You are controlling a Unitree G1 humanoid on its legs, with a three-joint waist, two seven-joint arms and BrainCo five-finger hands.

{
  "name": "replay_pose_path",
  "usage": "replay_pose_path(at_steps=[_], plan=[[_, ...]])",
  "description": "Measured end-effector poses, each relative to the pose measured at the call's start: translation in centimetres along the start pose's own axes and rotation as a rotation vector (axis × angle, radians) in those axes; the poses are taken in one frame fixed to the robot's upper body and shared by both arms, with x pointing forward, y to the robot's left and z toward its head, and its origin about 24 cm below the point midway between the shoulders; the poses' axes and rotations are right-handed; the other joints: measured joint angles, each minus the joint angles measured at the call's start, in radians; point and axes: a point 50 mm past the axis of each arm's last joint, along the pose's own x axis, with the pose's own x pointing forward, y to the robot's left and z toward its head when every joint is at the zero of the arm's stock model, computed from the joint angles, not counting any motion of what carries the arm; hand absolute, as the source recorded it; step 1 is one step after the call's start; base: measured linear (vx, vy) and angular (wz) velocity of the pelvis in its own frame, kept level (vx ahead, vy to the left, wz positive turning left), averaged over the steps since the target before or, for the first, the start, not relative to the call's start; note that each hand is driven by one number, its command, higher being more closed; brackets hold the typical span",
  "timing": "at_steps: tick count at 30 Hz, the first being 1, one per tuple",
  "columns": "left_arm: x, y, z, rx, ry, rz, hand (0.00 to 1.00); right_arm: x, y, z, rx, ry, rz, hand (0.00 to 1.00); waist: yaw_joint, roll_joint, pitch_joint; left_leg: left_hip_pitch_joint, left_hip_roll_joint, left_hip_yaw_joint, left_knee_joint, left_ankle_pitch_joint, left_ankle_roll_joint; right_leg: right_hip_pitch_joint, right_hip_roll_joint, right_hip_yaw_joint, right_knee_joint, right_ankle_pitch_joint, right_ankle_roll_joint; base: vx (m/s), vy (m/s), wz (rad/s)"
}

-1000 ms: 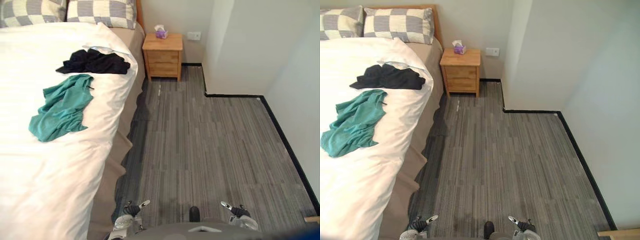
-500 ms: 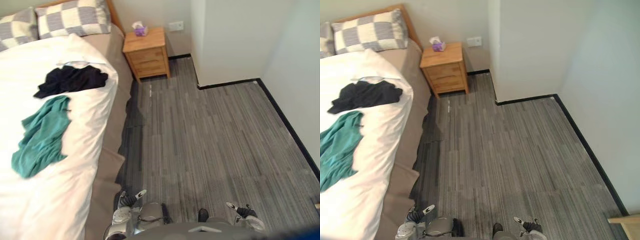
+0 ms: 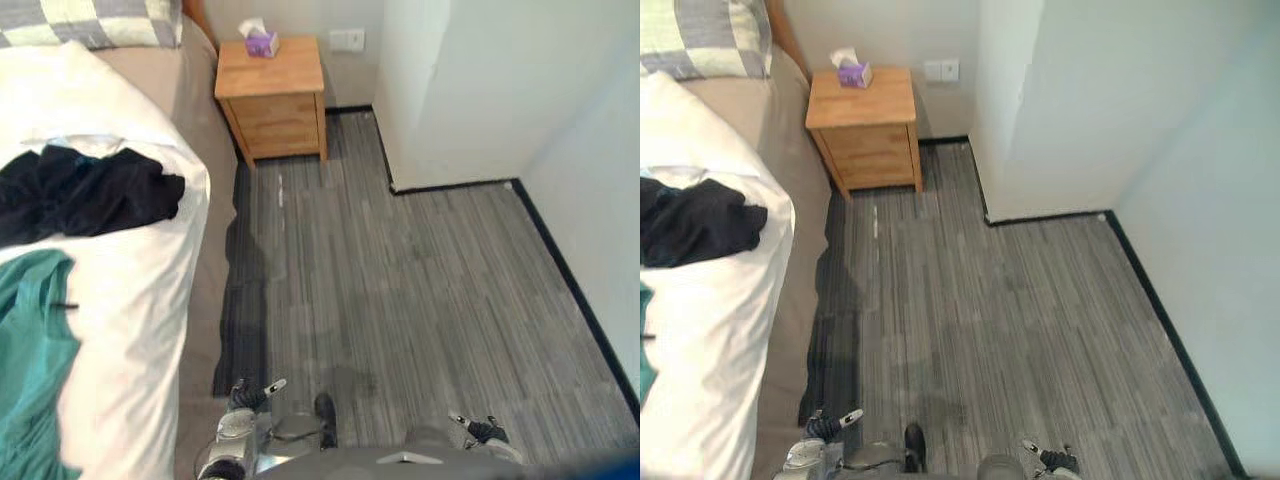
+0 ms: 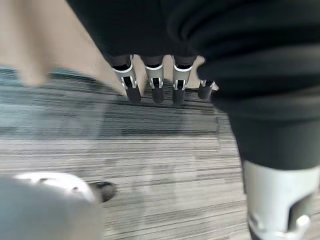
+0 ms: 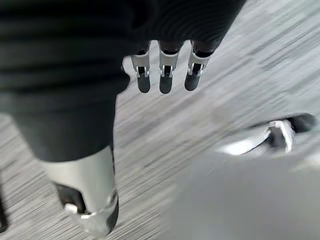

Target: Tidy the bed and pick cloth on bed and put in laundry

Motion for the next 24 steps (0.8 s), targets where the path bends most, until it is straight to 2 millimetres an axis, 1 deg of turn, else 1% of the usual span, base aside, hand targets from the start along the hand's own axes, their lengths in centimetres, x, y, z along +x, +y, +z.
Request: replay_pose_path(at_steps=[1, 2, 3, 4, 5, 6, 7, 8, 9, 10, 11, 12, 13, 14, 15, 16, 17, 18, 19, 20, 21, 22, 23, 24], plan=[[0.0, -0.1, -0.2, 0.001, 0.007, -0.001, 0.0, 0.0, -0.2, -0.2, -0.003, 0.007, -0.006, 0.0, -0.009, 0.005, 0.003, 0.055, 0.007, -0.024, -0.028, -0.004, -0.001, -0.045, -0.01, -0.062, -0.001, -0.046, -0.031, 0.65, -0.044, 0.79], [-0.1, -0.2, -0.3, -0.001, 0.013, -0.004, 0.0, 0.0, -0.4, -0.2, -0.004, 0.007, -0.008, 0.0, -0.016, 0.01, 0.007, 0.086, 0.015, -0.04, -0.043, -0.004, -0.001, -0.076, -0.01, -0.099, -0.04, -0.075, -0.047, 0.47, -0.094, 0.73], [-0.1, -0.4, -0.3, -0.012, 0.016, -0.008, 0.0, 0.0, -0.5, -0.1, -0.006, 0.004, -0.013, 0.0, -0.02, 0.02, 0.013, 0.108, 0.027, -0.061, -0.048, -0.007, -0.004, -0.106, 0.0, -0.126, -0.104, -0.09, -0.064, 0.44, -0.149, 0.75], [-0.2, -0.7, -0.3, -0.017, 0.017, -0.016, 0.0, 0.1, -0.7, 0.0, -0.012, 0.002, -0.018, 0.0, -0.023, 0.036, 0.022, 0.128, 0.051, -0.085, -0.049, -0.009, -0.007, -0.142, 0.028, -0.13, -0.231, -0.093, -0.062, 0.42, -0.206, 0.8], [-0.2, -0.9, -0.3, -0.021, 0.018, -0.021, 0.0, 0.1, -0.7, 0.0, -0.018, 0.001, -0.019, 0.0, -0.03, 0.048, 0.03, 0.139, 0.07, -0.108, -0.052, -0.011, -0.009, -0.159, 0.052, -0.118, -0.362, -0.079, -0.055, 0.42, -0.236, 0.94], [-0.3, -1.1, -0.4, -0.025, 0.02, -0.023, 0.0, 0.1, -0.8, 0.0, -0.021, 0.001, -0.024, 0.0, -0.044, 0.054, 0.033, 0.141, 0.088, -0.131, -0.053, -0.014, -0.015, -0.175, 0.069, -0.095, -0.508, -0.037, -0.048, 0.42, -0.294, 0.97], [-0.3, -1.1, -0.4, -0.027, 0.021, -0.024, 0.0, 0.1, -0.6, 0.2, -0.025, -0.006, -0.019, 0.0, -0.049, 0.054, 0.034, 0.143, 0.099, -0.147, -0.057, -0.021, -0.027, -0.189, 0.074, -0.058, -0.649, 0.028, -0.043, 0.45, -0.346, 1.13], [-0.3, -1.1, -0.4, -0.029, 0.021, -0.024, 0.0, 0.1, -0.6, 0.0, -0.027, 0.002, -0.018, 0.0, -0.057, 0.042, 0.04, 0.155, 0.112, -0.156, -0.06, -0.047, -0.067, -0.192, 0.074, 0.002, -0.82, 0.15, -0.017, 0.56, -0.45, 0.98], [-0.3, -1.3, -0.5, -0.039, 0.026, -0.026, 0.0, 0.1, -0.4, 0.1, -0.027, 0.0, -0.012, 0.0, -0.059, 0.044, 0.053, 0.178, 0.134, -0.168, -0.066, -0.067, -0.098, -0.188, 0.088, 0.01, -0.82, 0.247, -0.031, 0.47, -0.379, 0.56], [-0.4, -1.8, -0.4, -0.072, 0.03, -0.033, 0.0, 0.3, -0.6, 0.9, -0.037, -0.021, -0.019, 0.0, -0.041, 0.077, 0.062, 0.18, 0.161, -0.166, -0.067, -0.059, -0.11, -0.2, 0.12, 0.003, -0.774, 0.196, -0.045, 0.43, -0.368, 0.11], [-0.4, -2.0, -0.4, -0.101, 0.029, -0.032, 0.0, 0.4, -0.4, 1.3, -0.042, -0.031, -0.016, 0.0, -0.038, 0.076, 0.073, 0.182, 0.165, -0.166, -0.056, -0.013, -0.121, -0.224, 0.121, 0.005, -0.681, 0.135, -0.07, 0.3, -0.291, -0.06], [-0.5, -2.0, -0.5, -0.112, 0.033, -0.03, 0.0, 0.3, -0.4, 1.2, -0.043, -0.026, -0.017, 0.0, -0.04, 0.076, 0.074, 0.189, 0.169, -0.167, -0.048, 0.002, -0.127, -0.223, 0.121, 0.002, -0.653, 0.109, -0.077, 0.4, -0.379, 0.11], [-0.6, -2.2, -0.8, -0.136, 0.044, -0.028, 0.0, 0.3, -0.5, 0.7, -0.042, -0.01, -0.022, 0.0, -0.042, 0.079, 0.073, 0.192, 0.181, -0.166, 0.018, 0.025, -0.151, -0.202, 0.124, -0.01, -0.603, 0.046, -0.093, 0.42, -0.37, 0.24], [-0.6, -2.0, -0.8, -0.147, 0.044, -0.018, 0.0, 0.3, -0.6, 1.0, -0.044, -0.023, -0.024, 0.0, -0.049, 0.089, 0.076, 0.136, 0.206, -0.172, 0.199, 0.035, -0.161, -0.155, 0.128, -0.038, -0.585, -0.005, -0.106, 0.5, -0.407, 0.29], [-0.6, -2.0, -0.7, -0.159, 0.043, -0.016, 0.0, 0.3, -0.6, 1.0, -0.05, -0.032, -0.024, 0.0, -0.05, 0.091, 0.077, 0.07, 0.224, -0.172, 0.369, 0.071, -0.172, -0.121, 0.132, -0.052, -0.586, -0.031, -0.114, 0.32, -0.259, 0.28], [-0.6, -1.9, -0.7, -0.17, 0.042, -0.01, 0.0, 0.2, -0.7, 1.0, -0.053, -0.036, -0.026, 0.0, -0.05, 0.091, 0.077, 0.029, 0.237, -0.172, 0.458, 0.107, -0.177, -0.1, 0.137, -0.06, -0.591, -0.042, -0.119, 0.31, -0.232, 0.25], [-0.5, -1.7, -0.4, -0.194, 0.034, 0.0, 0.0, 0.2, -0.9, 0.9, -0.06, -0.037, -0.032, 0.0, -0.047, 0.088, 0.079, -0.058, 0.275, -0.166, 0.641, 0.13, -0.192, -0.054, 0.148, -0.069, -0.611, -0.06, -0.133, 0.32, -0.2, 0.2], [-0.5, -1.6, 0.1, -0.207, 0.015, 0.004, 0.0, 0.2, -1.0, 1.1, -0.06, -0.048, -0.038, 0.0, -0.039, 0.09, 0.08, -0.137, 0.311, -0.128, 0.799, 0.102, -0.188, 0.006, 0.157, -0.087, -0.645, -0.071, -0.146, 0.58, -0.295, 0.26], [-0.4, -1.5, 0.5, -0.213, -0.003, 0.008, 0.0, 0.0, -1.0, 0.8, -0.073, -0.05, -0.036, 0.0, -0.026, 0.084, 0.081, -0.202, 0.323, -0.068, 0.873, 0.057, -0.175, 0.087, 0.156, -0.093, -0.699, -0.086, -0.157, 0.49, -0.206, 0.15], [-0.4, -1.4, 0.6, -0.217, -0.008, 0.009, 0.0, 0.0, -1.1, 0.7, -0.076, -0.049, -0.037, 0.0, -0.02, 0.082, 0.08, -0.216, 0.322, -0.048, 0.874, 0.044, -0.175, 0.112, 0.155, -0.093, -0.719, -0.088, -0.156, 0.47, -0.134, 0.09], [-0.4, -1.5, 0.9, -0.226, -0.021, 0.01, 0.0, 0.0, -1.3, 0.4, -0.074, -0.041, -0.041, 0.0, -0.012, 0.077, 0.078, -0.255, 0.315, -0.001, 0.853, 0.014, -0.171, 0.17, 0.151, -0.094, -0.765, -0.084, -0.144, 0.37, -0.041, -0.06], [-0.4, -1.5, 1.2, -0.249, -0.032, 0.012, 0.0, -0.1, -1.3, 0.3, -0.069, -0.037, -0.042, 0.0, -0.001, 0.077, 0.078, -0.291, 0.306, 0.058, 0.781, -0.02, -0.163, 0.222, 0.142, -0.097, -0.804, -0.084, -0.133, 0.3, -0.022, -0.05], [-0.4, -1.4, 1.2, -0.256, -0.034, 0.013, 0.0, -0.1, -1.3, 0.3, -0.069, -0.035, -0.041, 0.0, 0.003, 0.076, 0.077, -0.3, 0.298, 0.077, 0.742, -0.028, -0.161, 0.239, 0.137, -0.099, -0.817, -0.085, -0.129, 0.42, 0.033, -0.03], [-0.4, -1.3, 1.3, -0.262, -0.039, 0.015, 0.0, -0.1, -1.3, 0.1, -0.068, -0.03, -0.04, 0.0, 0.008, 0.072, 0.076, -0.318, 0.271, 0.121, 0.619, -0.035, -0.153, 0.275, 0.119, -0.105, -0.844, -0.086, -0.115, 0.45, 0.085, 0.03]])
